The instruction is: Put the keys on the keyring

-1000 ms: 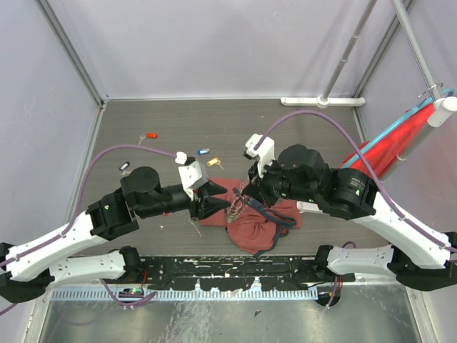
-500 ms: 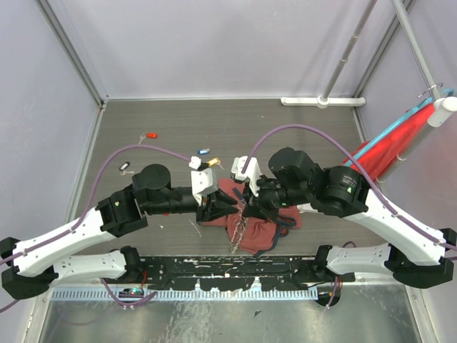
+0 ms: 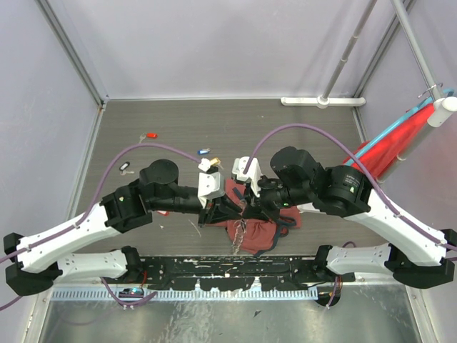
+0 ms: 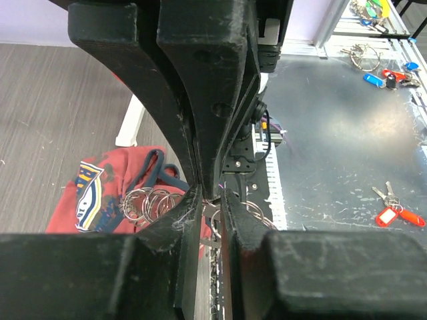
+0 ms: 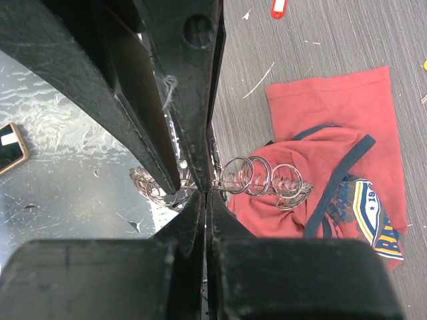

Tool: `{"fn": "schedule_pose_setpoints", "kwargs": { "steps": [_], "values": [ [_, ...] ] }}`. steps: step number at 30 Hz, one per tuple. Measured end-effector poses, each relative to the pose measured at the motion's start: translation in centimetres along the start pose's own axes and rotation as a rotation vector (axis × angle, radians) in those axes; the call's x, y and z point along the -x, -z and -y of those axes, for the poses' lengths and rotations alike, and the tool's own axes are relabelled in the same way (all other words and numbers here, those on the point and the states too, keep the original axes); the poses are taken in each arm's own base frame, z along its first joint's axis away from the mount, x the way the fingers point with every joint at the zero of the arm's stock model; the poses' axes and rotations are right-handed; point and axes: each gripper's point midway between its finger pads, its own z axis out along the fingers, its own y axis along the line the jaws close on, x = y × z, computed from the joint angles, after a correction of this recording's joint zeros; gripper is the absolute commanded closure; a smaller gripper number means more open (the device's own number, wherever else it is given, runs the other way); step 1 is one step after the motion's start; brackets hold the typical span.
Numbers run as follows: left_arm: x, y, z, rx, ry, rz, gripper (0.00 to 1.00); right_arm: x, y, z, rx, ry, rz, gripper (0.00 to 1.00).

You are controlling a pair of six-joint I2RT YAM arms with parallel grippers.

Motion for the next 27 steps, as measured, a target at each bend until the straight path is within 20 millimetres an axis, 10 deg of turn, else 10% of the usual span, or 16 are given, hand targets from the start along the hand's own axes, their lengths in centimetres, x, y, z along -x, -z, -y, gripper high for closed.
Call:
{"fn": "schedule_pose_setpoints", "kwargs": {
  "steps": [27],
  "values": [
    [-1.4, -0.5, -0.5, 0.012, 0.015, -0.062, 0.78, 0.2, 0.8, -0.7, 0.025, 0.012, 0.026, 0.99]
  ]
}}
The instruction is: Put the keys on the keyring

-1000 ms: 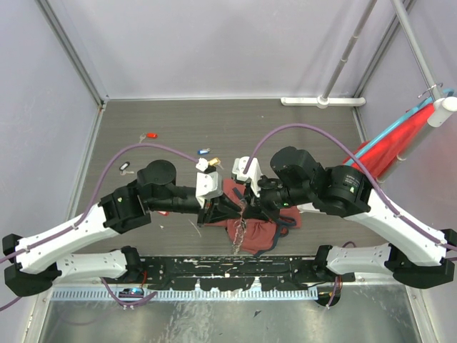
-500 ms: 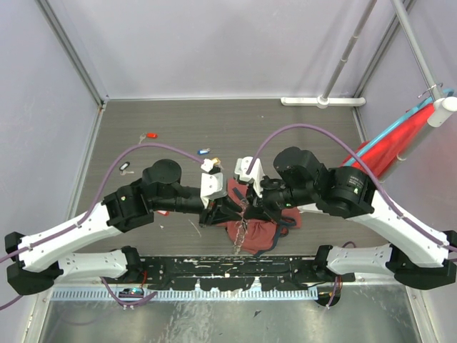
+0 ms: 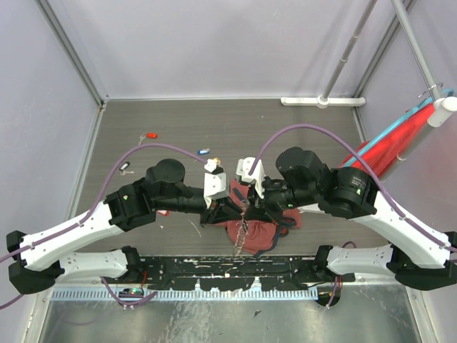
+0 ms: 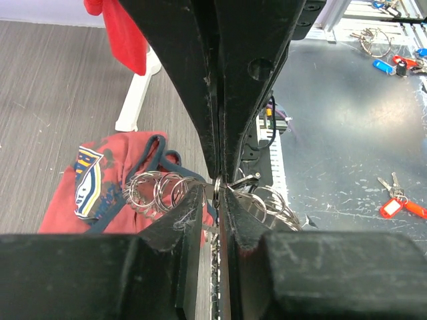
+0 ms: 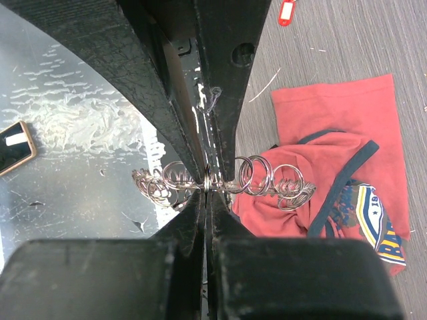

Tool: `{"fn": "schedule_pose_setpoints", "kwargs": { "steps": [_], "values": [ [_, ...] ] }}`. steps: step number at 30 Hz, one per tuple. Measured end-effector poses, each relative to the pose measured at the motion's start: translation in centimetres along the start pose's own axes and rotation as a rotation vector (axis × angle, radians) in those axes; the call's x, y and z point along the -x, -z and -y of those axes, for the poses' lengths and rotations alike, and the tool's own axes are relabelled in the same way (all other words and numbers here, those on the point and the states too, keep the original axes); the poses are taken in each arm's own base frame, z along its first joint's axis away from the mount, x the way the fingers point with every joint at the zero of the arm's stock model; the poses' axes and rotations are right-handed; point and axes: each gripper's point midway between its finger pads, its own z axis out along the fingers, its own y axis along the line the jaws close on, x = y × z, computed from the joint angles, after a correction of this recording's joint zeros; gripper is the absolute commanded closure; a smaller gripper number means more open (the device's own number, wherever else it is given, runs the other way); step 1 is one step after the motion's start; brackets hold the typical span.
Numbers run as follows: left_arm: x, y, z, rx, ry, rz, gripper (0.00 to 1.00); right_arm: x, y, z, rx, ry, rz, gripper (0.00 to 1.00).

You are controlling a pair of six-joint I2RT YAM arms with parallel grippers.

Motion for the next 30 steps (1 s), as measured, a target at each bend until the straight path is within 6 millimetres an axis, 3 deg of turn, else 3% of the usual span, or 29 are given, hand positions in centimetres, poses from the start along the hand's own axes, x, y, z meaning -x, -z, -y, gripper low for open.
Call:
{"fn": "schedule_pose_setpoints", "kwargs": {
  "steps": [15, 17, 19, 21, 23, 26, 30],
  "values": [
    [-0.1, -0.13, -0.02, -0.002, 0.003, -0.006, 0.79, -0.08, -0.25, 0.05, 0.004, 0.004, -0.008, 0.99],
    [-0.11, -0.14, -0.02, -0.003, 0.003, -0.007, 0.84, -0.08, -0.25, 0.05, 0.004, 0.004, -0.009, 0.99],
    [-0.1, -0.13, 0.02, -0.005, 0.004, -0.008, 0.97, -0.08, -0.26, 0.06, 0.003, 0.004, -0.009, 1.0],
    [-0.15, -0.11, 0.08, -0.008, 0.003, -0.01, 1.0, -0.11, -0.31, 0.11, 0.001, 0.003, -0.011, 0.99],
    [-0.24, -0.1, 0.11, -0.009, 0.007, -0.014, 1.0, -0.15, -0.37, 0.16, 0.0, 0.002, -0.014, 0.94],
    [-0.24, -0.1, 0.1, -0.008, 0.009, -0.014, 1.0, -0.14, -0.36, 0.27, -0.007, 0.0, -0.013, 0.8],
    [-0.22, -0.07, -0.12, 0.009, 0.024, -0.013, 1.0, 0.54, -0.19, 0.61, -0.032, -0.002, 0.019, 0.7]
  ]
}}
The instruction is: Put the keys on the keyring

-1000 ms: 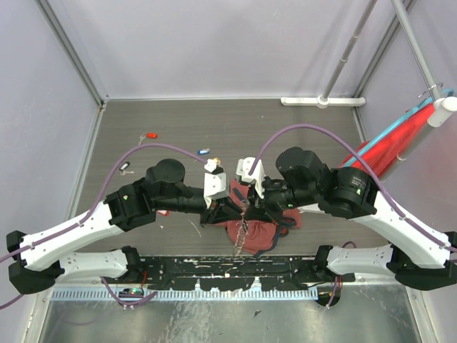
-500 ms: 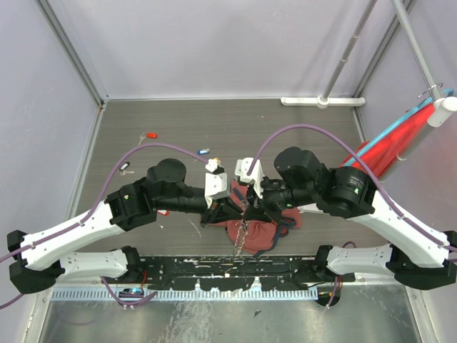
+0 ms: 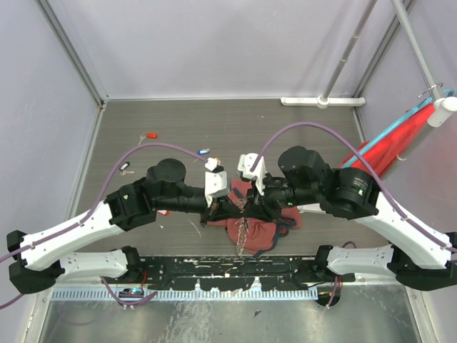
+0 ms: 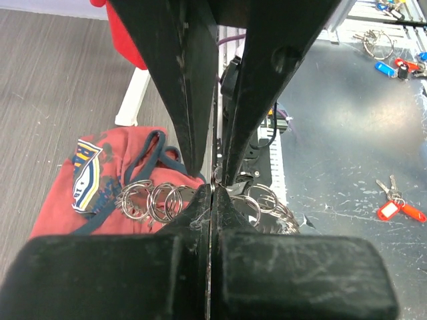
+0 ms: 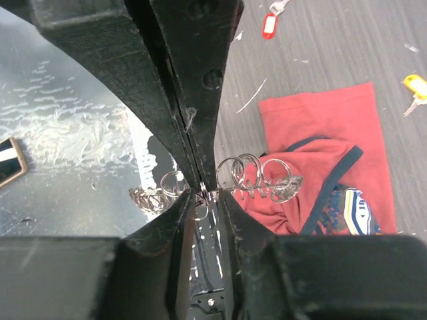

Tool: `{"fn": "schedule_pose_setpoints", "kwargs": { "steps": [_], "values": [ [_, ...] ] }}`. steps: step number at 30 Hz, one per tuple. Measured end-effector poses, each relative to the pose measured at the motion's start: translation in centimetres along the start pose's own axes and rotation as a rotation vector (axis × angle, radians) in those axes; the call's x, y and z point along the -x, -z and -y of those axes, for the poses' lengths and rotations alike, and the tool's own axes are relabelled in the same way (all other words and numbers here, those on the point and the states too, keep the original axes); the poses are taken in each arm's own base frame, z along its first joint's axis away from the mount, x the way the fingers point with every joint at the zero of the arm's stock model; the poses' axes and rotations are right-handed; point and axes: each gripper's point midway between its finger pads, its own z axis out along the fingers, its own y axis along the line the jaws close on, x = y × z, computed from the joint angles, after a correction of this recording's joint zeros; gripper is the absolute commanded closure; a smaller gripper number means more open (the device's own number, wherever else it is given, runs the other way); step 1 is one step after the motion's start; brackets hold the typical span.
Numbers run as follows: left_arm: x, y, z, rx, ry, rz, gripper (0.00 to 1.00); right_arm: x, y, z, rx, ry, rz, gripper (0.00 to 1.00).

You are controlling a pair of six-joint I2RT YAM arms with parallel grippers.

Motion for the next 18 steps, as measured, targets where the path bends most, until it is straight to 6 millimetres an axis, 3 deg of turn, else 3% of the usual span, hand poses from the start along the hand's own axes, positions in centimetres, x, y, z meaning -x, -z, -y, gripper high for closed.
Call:
{"fn": "schedule_pose_setpoints", "kwargs": {
  "steps": [12, 18],
  "values": [
    [1.9, 1.8, -0.3, 0.074, 0.01, 0.131, 1.0, 3.7, 4.7, 1.3, -0.172, -0.093, 0.318, 0.58],
    [2.1, 2.6, -0.9, 0.136, 0.024, 0.222, 1.0, 3.3, 5.0, 2.0, -0.213, -0.277, 0.454, 0.55]
  ]
}}
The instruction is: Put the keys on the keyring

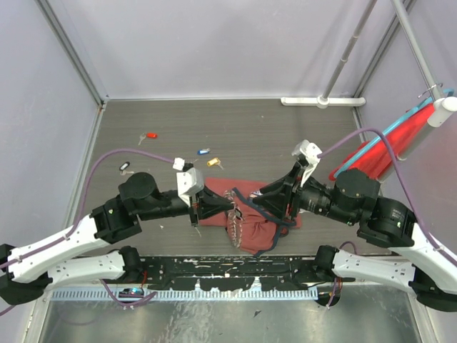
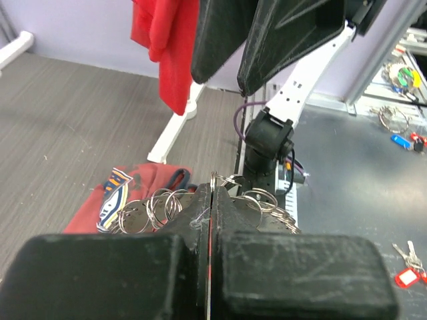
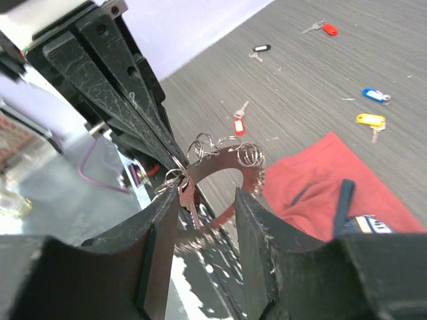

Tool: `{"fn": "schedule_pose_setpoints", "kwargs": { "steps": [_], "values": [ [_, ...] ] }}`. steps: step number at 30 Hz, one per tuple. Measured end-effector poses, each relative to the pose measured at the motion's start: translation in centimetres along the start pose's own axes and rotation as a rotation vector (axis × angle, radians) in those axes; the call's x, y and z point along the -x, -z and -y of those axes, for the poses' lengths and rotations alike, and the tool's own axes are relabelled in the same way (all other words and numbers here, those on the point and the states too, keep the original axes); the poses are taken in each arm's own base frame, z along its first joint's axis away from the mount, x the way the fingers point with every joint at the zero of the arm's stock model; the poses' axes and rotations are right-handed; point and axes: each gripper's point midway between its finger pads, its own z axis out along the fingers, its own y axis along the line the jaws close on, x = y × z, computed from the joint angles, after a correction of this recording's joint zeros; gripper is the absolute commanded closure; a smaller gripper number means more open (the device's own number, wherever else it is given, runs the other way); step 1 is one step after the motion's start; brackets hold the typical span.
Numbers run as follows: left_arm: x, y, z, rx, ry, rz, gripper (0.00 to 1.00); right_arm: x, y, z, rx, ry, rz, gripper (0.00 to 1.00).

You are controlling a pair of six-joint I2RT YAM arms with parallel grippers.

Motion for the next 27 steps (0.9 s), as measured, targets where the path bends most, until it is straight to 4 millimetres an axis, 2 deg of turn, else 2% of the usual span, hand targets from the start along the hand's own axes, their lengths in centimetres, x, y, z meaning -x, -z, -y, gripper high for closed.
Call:
{"fn": "schedule_pose_setpoints", "kwargs": {
  "steps": [6, 10, 19, 24, 27],
  "values": [
    [1.0, 0.6, -0.6, 0.05, 0.022, 0.134, 1.0, -0.9, -1.1, 0.4, -0.012, -0.204, 0.091, 0.55],
    [1.7, 1.0, -0.7, 0.058, 0.037, 0.22, 1.0, -0.5, -2.3, 0.0, 0.004, -0.279, 0.121, 0.56],
    [4.2, 1.7, -0.4, 0.049, 0.035, 0.334, 1.0, 0.5, -3.9, -1.5, 0.077, -0.321, 0.134, 0.59],
    [4.2, 1.7, -0.4, 0.051, 0.038, 0.337, 1.0, 0.1, -4.5, -2.2, 0.113, -0.325, 0.104, 0.59],
    [4.2, 1.6, -0.4, 0.051, 0.038, 0.336, 1.0, 0.1, -4.5, -2.5, 0.129, -0.327, 0.099, 0.64]
  ]
}}
